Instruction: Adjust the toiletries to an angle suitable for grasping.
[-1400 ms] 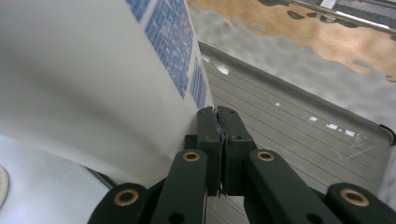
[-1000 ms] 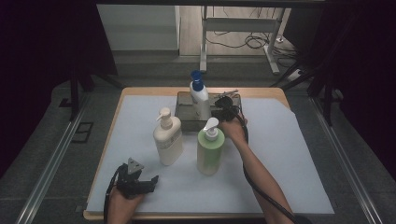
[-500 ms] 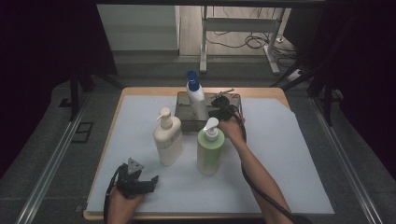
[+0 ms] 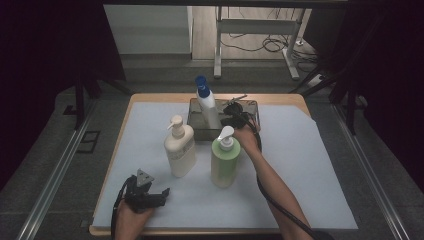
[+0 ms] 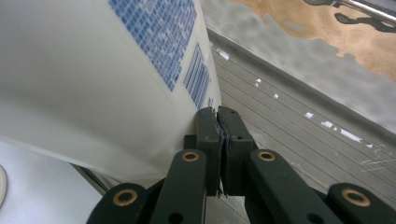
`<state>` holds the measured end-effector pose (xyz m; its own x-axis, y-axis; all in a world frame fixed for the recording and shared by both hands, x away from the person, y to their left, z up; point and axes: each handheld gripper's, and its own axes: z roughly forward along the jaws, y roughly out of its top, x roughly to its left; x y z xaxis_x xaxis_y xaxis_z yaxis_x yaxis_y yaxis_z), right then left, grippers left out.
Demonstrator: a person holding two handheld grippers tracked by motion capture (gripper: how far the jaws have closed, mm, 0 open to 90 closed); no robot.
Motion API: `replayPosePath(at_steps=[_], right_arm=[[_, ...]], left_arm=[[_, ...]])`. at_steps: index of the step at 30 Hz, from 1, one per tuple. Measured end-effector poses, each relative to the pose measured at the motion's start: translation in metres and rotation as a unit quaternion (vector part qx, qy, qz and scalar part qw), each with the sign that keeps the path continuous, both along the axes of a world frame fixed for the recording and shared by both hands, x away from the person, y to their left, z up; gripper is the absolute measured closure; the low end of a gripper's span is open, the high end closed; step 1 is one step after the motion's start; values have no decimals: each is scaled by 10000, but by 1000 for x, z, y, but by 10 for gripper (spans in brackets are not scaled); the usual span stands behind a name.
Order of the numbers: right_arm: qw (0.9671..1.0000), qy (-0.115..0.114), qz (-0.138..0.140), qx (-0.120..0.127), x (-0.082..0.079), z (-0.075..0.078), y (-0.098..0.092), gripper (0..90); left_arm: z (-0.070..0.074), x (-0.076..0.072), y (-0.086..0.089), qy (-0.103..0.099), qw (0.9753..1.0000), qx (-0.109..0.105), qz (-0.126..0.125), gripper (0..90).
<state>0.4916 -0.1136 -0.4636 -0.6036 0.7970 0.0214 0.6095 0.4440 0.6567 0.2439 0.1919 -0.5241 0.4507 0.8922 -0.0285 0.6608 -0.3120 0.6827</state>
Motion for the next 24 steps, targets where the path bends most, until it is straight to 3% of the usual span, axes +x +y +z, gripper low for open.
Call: replayPosePath(at_steps=[24], right_arm=[[9998,37,99,-144,3,-2,7,878]], left_arm=[[0,0,0,1,10000,-2,-2,123]])
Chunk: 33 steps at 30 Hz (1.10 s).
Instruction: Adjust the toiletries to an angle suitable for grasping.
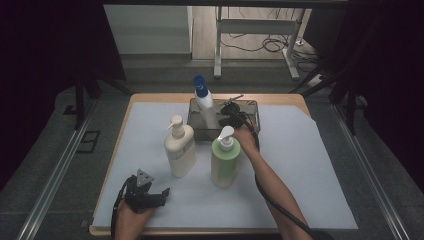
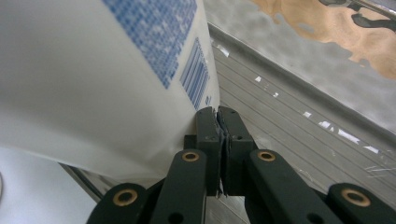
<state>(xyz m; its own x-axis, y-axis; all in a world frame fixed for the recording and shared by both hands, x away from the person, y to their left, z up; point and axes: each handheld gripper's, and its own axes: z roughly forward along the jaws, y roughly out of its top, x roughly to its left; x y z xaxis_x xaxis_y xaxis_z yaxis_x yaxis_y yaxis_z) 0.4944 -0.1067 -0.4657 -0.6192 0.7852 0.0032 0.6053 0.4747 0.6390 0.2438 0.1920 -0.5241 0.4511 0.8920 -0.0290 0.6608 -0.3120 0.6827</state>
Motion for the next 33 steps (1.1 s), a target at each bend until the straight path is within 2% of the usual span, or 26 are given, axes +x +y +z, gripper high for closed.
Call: replayPosePath(at_steps=[2,4,6,7,17,24,29,30,33], right_arm=[[10000,-58,-2,-33,0,1,-1,889],[9999,-108,-123,24,0,3,-3,895],[9997,-40,-130,198,3,5,-8,894],[9998,-11,-63,177,3,5,-9,894],[9992,258,-92,299,7,-3,-9,896],[9984,374,-95,403,9,-3,-6,896],[9985,407,26,362,10,-3,-4,896],[9983,422,-46,404,10,-3,-3,896],[9982,449,8,402,11,-3,-1,896]], left_arm=[[0,0,0,0,10000,0,4,123],[0,0,0,-3,10000,4,-1,123],[0,0,0,0,10000,1,4,123],[0,0,0,-3,10000,4,-1,123],[0,0,0,-3,10000,0,5,123],[0,0,0,-8,10000,-2,9,123],[0,0,0,-7,10000,-3,8,123],[0,0,0,-8,10000,-2,7,123],[0,0,0,-7,10000,-2,6,123]])
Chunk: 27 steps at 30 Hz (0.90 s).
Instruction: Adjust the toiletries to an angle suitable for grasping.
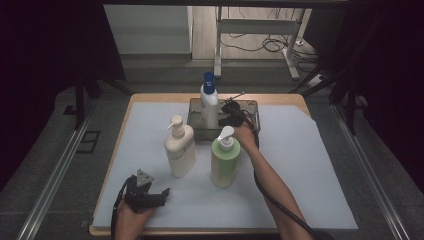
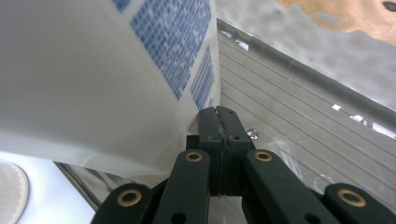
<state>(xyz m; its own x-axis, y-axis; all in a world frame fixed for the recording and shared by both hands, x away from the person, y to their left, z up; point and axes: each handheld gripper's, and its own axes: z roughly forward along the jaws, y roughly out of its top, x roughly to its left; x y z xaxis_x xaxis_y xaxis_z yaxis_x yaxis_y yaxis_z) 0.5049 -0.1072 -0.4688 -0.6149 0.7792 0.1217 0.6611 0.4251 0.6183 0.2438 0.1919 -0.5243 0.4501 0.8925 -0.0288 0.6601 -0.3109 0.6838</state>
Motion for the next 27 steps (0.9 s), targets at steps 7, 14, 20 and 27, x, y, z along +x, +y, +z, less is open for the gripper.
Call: replayPosePath(at_steps=[7,14,20,27], right_arm=[[10000,4,68,-4,-1,-1,9,895],[10000,10,85,52,-1,-1,15,895],[9998,-53,194,83,-2,-1,20,894],[9993,-108,322,176,-3,1,25,893]], left_arm=[[0,0,0,-1,10000,1,-1,123],[0,0,0,0,10000,0,0,123],[0,0,0,0,10000,0,0,123],[0,0,0,3,10000,0,-4,123]])
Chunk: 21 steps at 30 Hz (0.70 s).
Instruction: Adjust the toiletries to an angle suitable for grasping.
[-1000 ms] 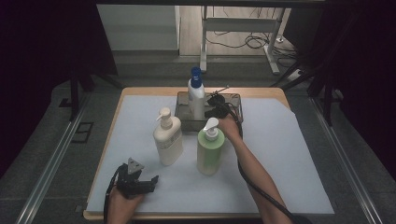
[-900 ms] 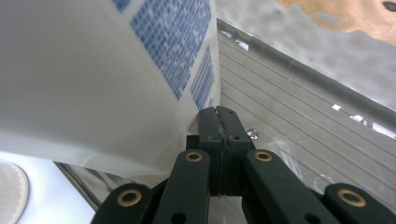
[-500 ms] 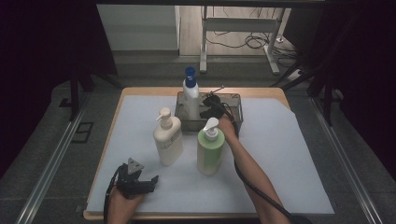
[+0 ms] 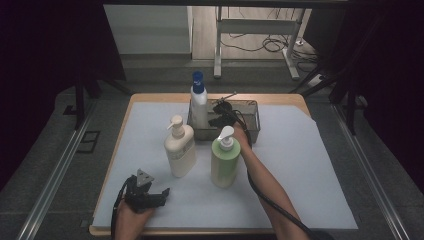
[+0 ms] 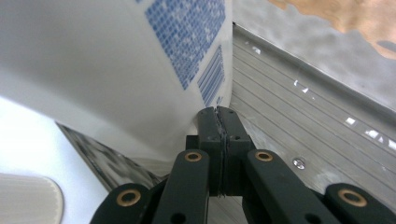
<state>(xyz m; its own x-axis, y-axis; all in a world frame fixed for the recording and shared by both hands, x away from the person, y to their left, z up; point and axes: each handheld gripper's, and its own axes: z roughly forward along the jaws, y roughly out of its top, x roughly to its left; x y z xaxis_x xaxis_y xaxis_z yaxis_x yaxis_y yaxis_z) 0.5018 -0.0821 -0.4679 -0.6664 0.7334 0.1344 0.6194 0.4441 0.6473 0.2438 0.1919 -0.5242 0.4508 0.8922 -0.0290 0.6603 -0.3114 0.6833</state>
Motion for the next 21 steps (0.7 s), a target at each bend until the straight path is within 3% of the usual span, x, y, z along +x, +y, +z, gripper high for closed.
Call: replayPosePath(at_steps=[21], right_arm=[[9996,-71,261,46,-2,4,13,897]], left_arm=[[0,0,0,-6,10000,19,-8,123]])
